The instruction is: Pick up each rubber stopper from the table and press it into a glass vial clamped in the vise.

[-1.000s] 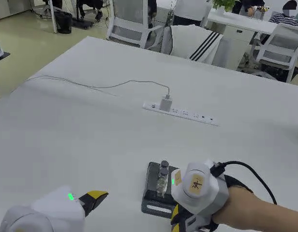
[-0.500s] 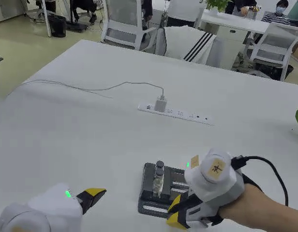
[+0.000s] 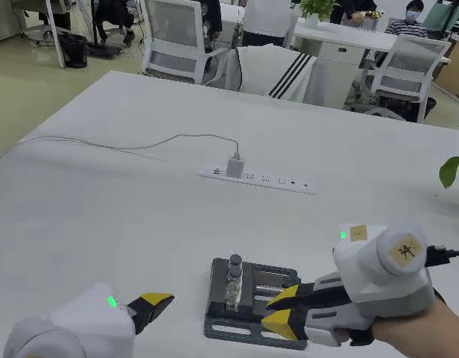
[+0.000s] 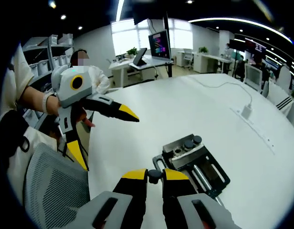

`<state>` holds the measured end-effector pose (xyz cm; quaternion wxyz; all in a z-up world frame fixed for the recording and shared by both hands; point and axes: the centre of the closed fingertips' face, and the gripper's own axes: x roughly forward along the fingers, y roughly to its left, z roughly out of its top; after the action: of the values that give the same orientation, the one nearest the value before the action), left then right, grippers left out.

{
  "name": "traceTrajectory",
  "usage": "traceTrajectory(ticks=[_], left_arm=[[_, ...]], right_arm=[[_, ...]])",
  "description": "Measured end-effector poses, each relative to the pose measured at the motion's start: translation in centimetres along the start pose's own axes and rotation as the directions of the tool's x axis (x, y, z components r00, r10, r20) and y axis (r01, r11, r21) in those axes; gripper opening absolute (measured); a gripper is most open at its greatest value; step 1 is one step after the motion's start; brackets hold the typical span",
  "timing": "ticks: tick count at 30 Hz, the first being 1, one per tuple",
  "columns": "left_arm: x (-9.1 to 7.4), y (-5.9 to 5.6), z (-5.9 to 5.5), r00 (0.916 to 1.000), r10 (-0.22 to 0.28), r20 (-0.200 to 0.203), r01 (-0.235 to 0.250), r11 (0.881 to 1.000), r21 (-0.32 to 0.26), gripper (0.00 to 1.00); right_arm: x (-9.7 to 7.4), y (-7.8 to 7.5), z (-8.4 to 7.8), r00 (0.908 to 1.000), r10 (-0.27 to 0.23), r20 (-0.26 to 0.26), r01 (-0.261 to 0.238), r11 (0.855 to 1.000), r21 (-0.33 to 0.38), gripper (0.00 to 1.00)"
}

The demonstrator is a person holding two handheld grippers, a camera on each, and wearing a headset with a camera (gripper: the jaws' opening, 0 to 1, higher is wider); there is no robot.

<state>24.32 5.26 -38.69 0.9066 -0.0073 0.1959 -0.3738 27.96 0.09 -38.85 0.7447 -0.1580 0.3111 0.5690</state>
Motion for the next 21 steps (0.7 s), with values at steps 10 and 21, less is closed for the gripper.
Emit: traceTrajectory(ticks=[10,21], left_arm=[[1.0,-0.6,2.4,0.9983,-0.01,0.057,0.009,1.0,0.011,0.68],[2.1,-1.1,6.4,0.9879,-0.012,0.154,0.014,1.0,-0.012,0.43]], right_arm=[[-2.8,0.6,5.0,0.9469,-0.029,0.32,-0.029,0.984,0.176,0.07],[-5.0,-0.1,7.3,0.8588,-0.078,0.506,-0.104,0.941,0.323,0.07]])
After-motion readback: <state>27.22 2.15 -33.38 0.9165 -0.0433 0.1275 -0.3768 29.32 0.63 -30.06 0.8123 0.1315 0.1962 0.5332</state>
